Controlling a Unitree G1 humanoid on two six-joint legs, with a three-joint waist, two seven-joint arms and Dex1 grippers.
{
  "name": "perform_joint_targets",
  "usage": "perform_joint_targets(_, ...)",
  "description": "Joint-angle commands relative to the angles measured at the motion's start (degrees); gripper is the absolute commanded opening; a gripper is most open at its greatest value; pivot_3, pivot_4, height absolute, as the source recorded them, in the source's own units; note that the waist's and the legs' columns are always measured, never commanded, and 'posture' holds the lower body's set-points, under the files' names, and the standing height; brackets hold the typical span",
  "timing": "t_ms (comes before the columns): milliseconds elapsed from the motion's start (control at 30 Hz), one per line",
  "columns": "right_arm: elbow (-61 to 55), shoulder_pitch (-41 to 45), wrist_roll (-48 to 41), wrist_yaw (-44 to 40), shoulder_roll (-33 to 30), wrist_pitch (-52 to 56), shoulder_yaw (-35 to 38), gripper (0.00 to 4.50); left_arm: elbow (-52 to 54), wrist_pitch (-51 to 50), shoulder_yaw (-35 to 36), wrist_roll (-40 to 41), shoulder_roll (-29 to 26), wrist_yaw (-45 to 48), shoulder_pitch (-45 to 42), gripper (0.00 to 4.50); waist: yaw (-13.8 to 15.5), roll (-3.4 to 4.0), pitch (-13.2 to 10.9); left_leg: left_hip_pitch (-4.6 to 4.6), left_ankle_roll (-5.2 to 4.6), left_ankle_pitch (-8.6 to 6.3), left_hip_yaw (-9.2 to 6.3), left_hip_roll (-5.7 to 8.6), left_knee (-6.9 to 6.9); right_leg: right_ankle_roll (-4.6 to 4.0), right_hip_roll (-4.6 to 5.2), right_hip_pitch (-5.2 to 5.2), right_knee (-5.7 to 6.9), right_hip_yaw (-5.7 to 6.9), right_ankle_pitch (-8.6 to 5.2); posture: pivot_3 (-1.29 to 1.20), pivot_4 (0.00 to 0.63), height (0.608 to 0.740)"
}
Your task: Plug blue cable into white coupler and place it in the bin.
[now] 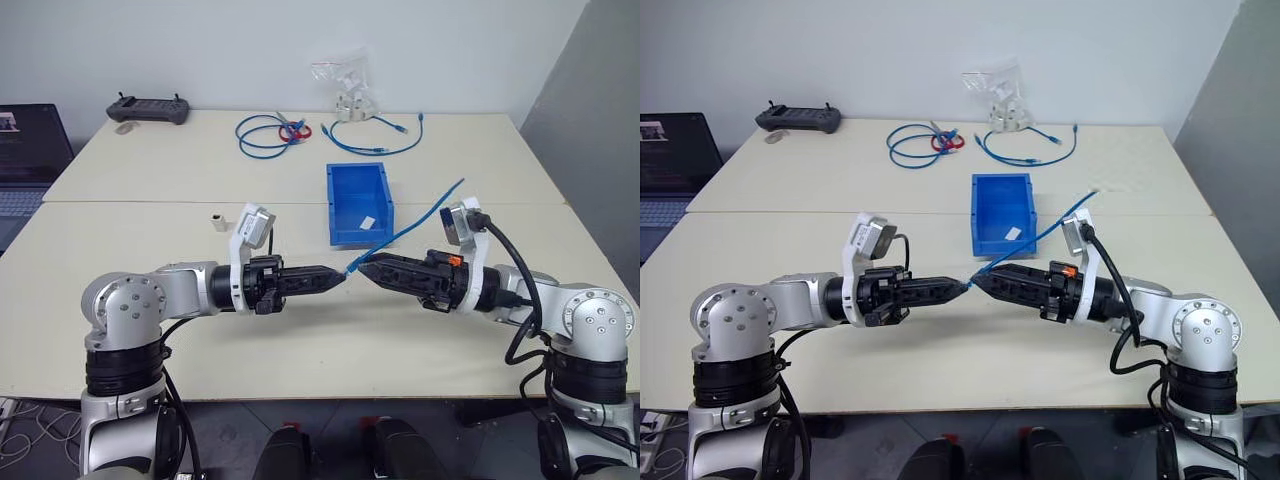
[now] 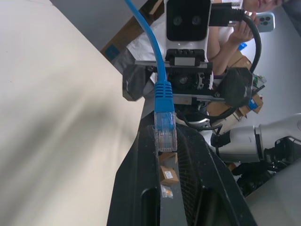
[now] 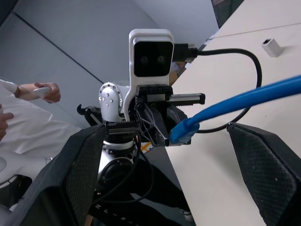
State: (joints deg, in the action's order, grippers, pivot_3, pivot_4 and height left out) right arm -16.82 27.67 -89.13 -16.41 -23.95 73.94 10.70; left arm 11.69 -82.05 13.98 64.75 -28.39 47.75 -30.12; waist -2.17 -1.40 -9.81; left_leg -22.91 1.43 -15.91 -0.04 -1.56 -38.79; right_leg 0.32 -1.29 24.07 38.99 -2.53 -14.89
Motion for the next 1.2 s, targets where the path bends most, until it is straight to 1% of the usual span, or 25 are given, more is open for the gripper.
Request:
perform_joint_targets(33, -0.78, 0.26, -2.48, 1.42, -0.65, -2.40, -1.47, 4.36, 1.84, 0.54, 0.81, 3.40, 0.28, -1.61, 0.14, 0.23, 0.14, 0.00, 0.00, 0.00, 0.00, 0.00, 0.01, 0.00, 0.00, 0.01, 0.00, 0.00, 0.00, -0.01, 0.00, 0.00, 0.150, 0.740)
perform_joint_targets(200, -0.93, 0.72, -0.78, 1.20, -0.71, -4.15, -3.35, 4.36, 1.90, 1.17, 0.49, 5.15, -0.03, -2.95, 0.61, 0.23, 0.20, 0.00, 0.00, 0.01, 0.00, 0.00, 0.00, -0.05, 0.00, 0.01, -0.02, 0.01, 0.00, 0.00, 0.00, 0.00, 0.150, 0.740)
perform_joint_targets(300, -0.93, 0.67, -1.38, 1.08, -0.70, -4.54, -4.17, 3.83, 1.61, 1.50, 0.28, 5.47, -0.39, -3.13, 0.48, 0.23, 0.22, 0.00, 0.00, 0.00, 0.00, 0.00, -0.01, -0.05, 0.00, 0.01, -0.03, 0.02, 0.00, 0.01, 0.00, 0.00, 0.150, 0.740)
perform_joint_targets(367, -1.03, 0.68, -1.35, 0.66, -1.00, -4.74, -4.62, 3.31, 1.36, 1.93, -0.04, 5.42, -0.77, -3.13, 0.35, 0.23, 0.22, 0.00, 0.00, 0.01, 0.00, 0.00, -0.01, -0.05, 0.00, 0.01, -0.03, 0.02, 0.00, 0.00, 0.00, 0.00, 0.150, 0.740)
perform_joint_targets(467, -0.99, 0.70, -1.18, 0.54, -1.21, -5.27, -5.08, 2.66, 0.57, 2.57, -0.29, 5.34, -1.06, -3.24, -0.10, 0.23, 0.23, 0.00, 0.00, 0.00, 0.00, 0.00, -0.01, -0.04, 0.00, 0.01, -0.03, 0.02, 0.00, 0.00, 0.00, 0.00, 0.150, 0.740)
perform_joint_targets(633, -0.12, 1.89, -1.87, 2.00, 0.03, -6.72, -5.70, 1.71, 0.61, 3.49, -1.07, 5.25, -1.18, -3.06, -0.11, 0.23, 0.23, 0.00, 0.00, 0.00, 0.00, 0.00, 0.00, -0.04, 0.01, 0.00, -0.03, 0.02, 0.00, 0.00, 0.00, 0.00, 0.150, 0.740)
perform_joint_targets(767, -0.04, 2.03, -2.28, 2.24, 0.02, -7.12, -6.03, 0.84, 0.71, 4.04, -1.61, 5.45, -1.15, -3.20, -0.07, 0.23, 0.27, 0.00, 0.00, 0.00, 0.00, 0.00, -0.01, -0.05, 0.01, 0.00, -0.03, 0.02, 0.00, 0.01, 0.00, 0.00, 0.150, 0.740)
perform_joint_targets(800, 0.08, 1.97, -2.71, 2.57, 0.00, -7.22, -6.09, 0.72, 1.09, 4.51, -2.16, 4.87, -1.59, -2.57, 0.09, 0.23, 0.27, 0.00, 0.00, 0.00, 0.00, 0.00, -0.01, -0.04, 0.01, 0.00, -0.03, 0.03, -0.01, 0.00, 0.00, 0.00, 0.150, 0.740)
perform_joint_targets(833, 0.12, 1.92, -3.01, 2.74, -0.06, -7.29, -6.16, 0.48, 1.25, 4.77, -2.41, 4.63, -1.77, -2.33, 0.18, 0.23, 0.27, 0.00, -0.01, -0.01, 0.00, 0.00, 0.00, -0.05, 0.01, 0.00, -0.02, 0.03, -0.02, 0.00, 0.00, 0.00, 0.150, 0.740)
perform_joint_targets(900, -0.06, 1.83, -3.24, 2.49, -0.37, -7.14, -6.34, 0.15, 0.82, 5.10, -2.08, 5.13, -1.23, -3.42, 0.16, 0.23, 0.27, 0.00, -0.01, -0.01, 0.00, 0.00, 0.01, -0.04, 0.01, 0.00, -0.02, 0.03, -0.02, -0.01, 0.00, 0.00, 0.150, 0.740)
perform_joint_targets(1067, -0.17, 2.03, -2.16, 2.30, -0.75, -7.38, -6.87, 0.15, 1.33, 7.70, -2.23, 4.16, -1.06, -4.48, 0.53, 0.23, 0.27, -0.01, -0.01, -0.01, 0.00, 0.00, 0.01, -0.04, 0.01, 0.00, -0.02, 0.03, -0.02, -0.01, 0.00, 0.00, 0.150, 0.740)
perform_joint_targets(1133, 0.31, 2.39, -1.70, 2.50, -0.59, -7.87, -7.03, 0.15, 1.89, 7.48, -2.50, 4.68, -2.21, -3.15, 1.06, 0.93, 0.24, -0.01, -0.01, -0.01, 0.00, 0.00, 0.01, -0.04, 0.02, 0.00, -0.02, 0.03, -0.02, -0.01, 0.00, 0.00, 0.150, 0.740)
perform_joint_targets(1167, 0.53, 2.58, -1.30, 2.50, -0.52, -8.13, -7.07, 0.15, 2.11, 7.20, -2.46, 5.14, -2.79, -2.68, 1.25, 1.06, 0.23, -0.01, -0.01, -0.01, 0.00, 0.00, 0.01, -0.04, 0.02, 0.00, -0.02, 0.04, -0.02, -0.02, 0.00, 0.00, 0.150, 0.740)
perform_joint_targets(1200, 0.95, 2.83, -0.66, 2.46, -0.45, -8.44, -7.07, 0.15, 2.74, 7.88, -2.94, 4.07, -3.87, -2.03, 1.64, 1.32, 0.14, 0.00, -0.02, -0.01, 0.00, 0.00, 0.01, -0.06, 0.02, 0.00, -0.03, 0.04, -0.02, -0.01, 0.00, 0.00, 0.150, 0.740)
